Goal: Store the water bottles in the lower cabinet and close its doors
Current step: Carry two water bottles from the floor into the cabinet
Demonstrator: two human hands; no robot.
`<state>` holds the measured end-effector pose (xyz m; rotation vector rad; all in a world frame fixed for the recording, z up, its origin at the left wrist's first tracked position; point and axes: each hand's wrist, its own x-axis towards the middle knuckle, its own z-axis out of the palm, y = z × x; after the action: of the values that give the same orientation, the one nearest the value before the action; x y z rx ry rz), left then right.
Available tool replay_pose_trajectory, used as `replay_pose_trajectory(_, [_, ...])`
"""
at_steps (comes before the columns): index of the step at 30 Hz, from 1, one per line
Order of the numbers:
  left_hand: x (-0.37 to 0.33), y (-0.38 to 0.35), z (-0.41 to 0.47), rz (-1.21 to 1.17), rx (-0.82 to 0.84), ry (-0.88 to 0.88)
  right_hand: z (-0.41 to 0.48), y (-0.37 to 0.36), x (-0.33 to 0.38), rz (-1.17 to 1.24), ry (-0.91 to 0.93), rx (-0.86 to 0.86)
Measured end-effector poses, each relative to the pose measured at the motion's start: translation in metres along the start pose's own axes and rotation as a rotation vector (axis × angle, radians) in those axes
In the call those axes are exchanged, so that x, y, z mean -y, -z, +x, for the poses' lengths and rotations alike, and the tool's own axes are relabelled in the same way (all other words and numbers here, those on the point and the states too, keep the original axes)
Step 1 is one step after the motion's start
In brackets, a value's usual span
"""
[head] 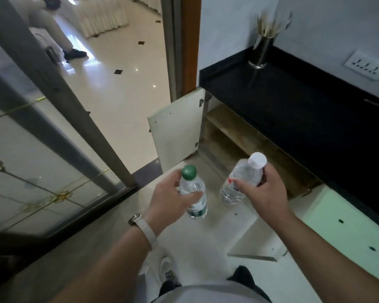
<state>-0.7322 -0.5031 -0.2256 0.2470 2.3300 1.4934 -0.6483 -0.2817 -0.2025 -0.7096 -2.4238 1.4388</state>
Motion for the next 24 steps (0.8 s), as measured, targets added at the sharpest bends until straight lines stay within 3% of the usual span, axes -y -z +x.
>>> replay_pose_trajectory(11, [-0.012,0.011,0.087,0.045,0.16,-0.052,0.017,-0.022,0.014,-0.02,-0.164,-0.133])
replay_pose_trajectory(16, [-0.02,-0.003,0.126,0.075,0.208,-0.046,0.055,-0.028,-0.011,-0.007,-0.215,-0.198])
replay_pose_trajectory(24, [-0.047,-0.024,0.195,0.179,0.26,-0.014,0.142,-0.02,-0.036,0.009,-0.234,-0.164])
